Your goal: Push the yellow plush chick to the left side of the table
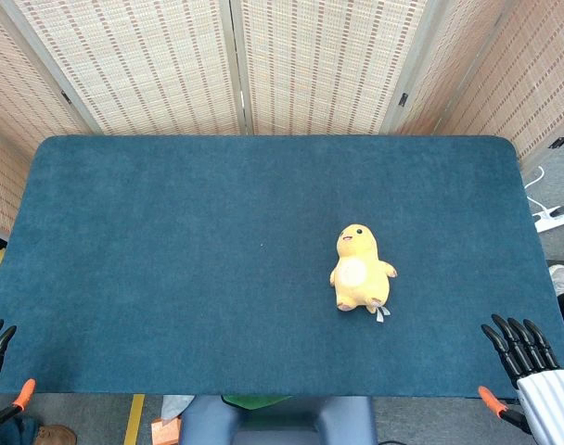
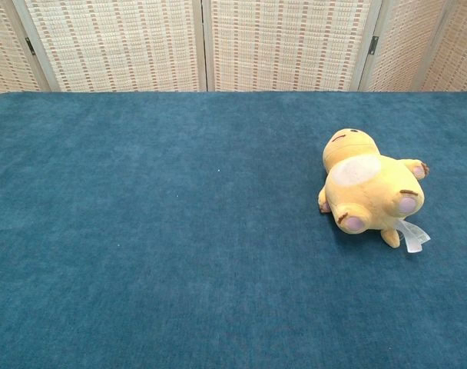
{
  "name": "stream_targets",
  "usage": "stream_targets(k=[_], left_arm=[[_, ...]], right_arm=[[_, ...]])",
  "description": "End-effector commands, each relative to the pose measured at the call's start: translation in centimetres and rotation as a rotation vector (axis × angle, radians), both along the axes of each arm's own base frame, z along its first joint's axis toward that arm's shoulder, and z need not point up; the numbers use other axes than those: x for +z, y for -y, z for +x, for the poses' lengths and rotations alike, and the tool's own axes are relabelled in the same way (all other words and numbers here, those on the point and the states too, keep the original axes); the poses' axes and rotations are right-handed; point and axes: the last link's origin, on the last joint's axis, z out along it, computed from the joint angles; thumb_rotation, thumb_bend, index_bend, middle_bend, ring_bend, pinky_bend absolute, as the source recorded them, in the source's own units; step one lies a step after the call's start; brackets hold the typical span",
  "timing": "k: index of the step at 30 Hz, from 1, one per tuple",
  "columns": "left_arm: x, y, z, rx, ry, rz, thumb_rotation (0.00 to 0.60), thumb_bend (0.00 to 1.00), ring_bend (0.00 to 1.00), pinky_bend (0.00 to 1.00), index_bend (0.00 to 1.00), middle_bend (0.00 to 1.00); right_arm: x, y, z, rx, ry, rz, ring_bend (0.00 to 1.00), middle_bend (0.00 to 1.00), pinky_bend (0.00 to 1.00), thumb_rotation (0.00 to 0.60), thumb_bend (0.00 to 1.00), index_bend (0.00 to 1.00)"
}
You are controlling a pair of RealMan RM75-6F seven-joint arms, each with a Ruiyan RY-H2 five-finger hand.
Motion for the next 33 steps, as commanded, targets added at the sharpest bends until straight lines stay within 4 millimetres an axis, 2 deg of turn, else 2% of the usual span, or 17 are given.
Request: stream_targets(k=[1, 4, 8, 11, 14, 15, 18, 22, 24, 27, 29, 31, 33], left_arm=[[-0.1, 0.0, 0.0, -0.003, 0.002, -0.006, 0.6, 0.34, 0.0, 0.15, 0.0, 0.0], [-0.2, -0.1, 0.1, -0.014, 0.007, -0.006, 0.6, 0.34, 0.0, 0.15, 0.0, 0.0], [-0.3, -0.4, 0.0, -0.01, 0.005, -0.012, 0.6, 0.34, 0.0, 0.15, 0.0, 0.0], [-0.4, -0.9, -0.2, -0.007, 0.007, -0.014, 0.6, 0.34, 0.0, 0.15, 0.0, 0.0], [-0.7, -1.5, -0.4, 0.004, -0.001, -0.017, 0.6, 0.34, 0.0, 0.15, 0.0, 0.0], [-0.8, -1.6, -0.5, 0.007, -0.002, -0.017, 0.6, 0.34, 0.0, 0.15, 0.0, 0.0], [-0.8, -2.0, -0.9, 0.038, -0.003, -0.02, 0.6, 0.34, 0.0, 0.15, 0.0, 0.0], [-0.8, -2.4, -1.5, 0.07, 0.005, -0.022, 0.6, 0.34, 0.0, 0.15, 0.0, 0.0], [-0.8, -2.5, -1.7, 0.081, 0.008, -0.019, 0.6, 0.34, 0.0, 0.15, 0.0, 0.0], [-0.7, -2.6, -1.7, 0.082, 0.008, -0.018, 0.6, 0.34, 0.0, 0.15, 0.0, 0.0], [-0.7, -2.7, -1.9, 0.087, 0.005, -0.016, 0.6, 0.34, 0.0, 0.15, 0.0, 0.0], [-0.6, -3.1, -2.1, 0.1, 0.007, -0.015, 0.6, 0.34, 0.0, 0.15, 0.0, 0.0], [-0.4, -3.3, -2.2, 0.107, 0.009, -0.015, 0.6, 0.34, 0.0, 0.15, 0.0, 0.0]], right_arm=[[-0.1, 0.1, -0.1, -0.007, -0.003, 0.002, 0.0, 0.0, 0.0, 0.6, 0.18, 0.0], [-0.3, 0.6, -0.3, -0.02, -0.013, 0.008, 0.0, 0.0, 0.0, 0.6, 0.18, 0.0], [-1.3, 3.0, -0.5, -0.015, -0.01, 0.028, 0.0, 0.0, 0.0, 0.6, 0.18, 0.0], [-2.9, 6.0, 0.0, 0.003, 0.009, 0.127, 0.0, 0.0, 0.0, 0.6, 0.18, 0.0], [-4.8, 10.3, 1.2, 0.03, -0.018, 0.198, 0.0, 0.0, 0.0, 0.6, 0.18, 0.0], [-5.1, 11.0, 1.4, 0.03, -0.022, 0.204, 0.0, 0.0, 0.0, 0.6, 0.18, 0.0], [-7.5, 15.1, 2.5, 0.031, -0.035, 0.25, 0.0, 0.0, 0.0, 0.6, 0.18, 0.0], [-10.4, 18.9, 3.0, 0.017, -0.067, 0.289, 0.0, 0.0, 0.0, 0.6, 0.18, 0.0], [-11.7, 20.2, 3.2, 0.003, -0.079, 0.315, 0.0, 0.0, 0.0, 0.6, 0.18, 0.0], [-12.2, 20.7, 3.3, -0.003, -0.083, 0.324, 0.0, 0.0, 0.0, 0.6, 0.18, 0.0], [-13.2, 21.7, 3.5, -0.011, -0.086, 0.341, 0.0, 0.0, 0.0, 0.6, 0.18, 0.0], [-15.4, 22.7, 3.6, -0.03, -0.105, 0.41, 0.0, 0.0, 0.0, 0.6, 0.19, 0.0], [-16.5, 23.0, 3.7, -0.045, -0.108, 0.448, 0.0, 0.0, 0.0, 0.6, 0.22, 0.0]])
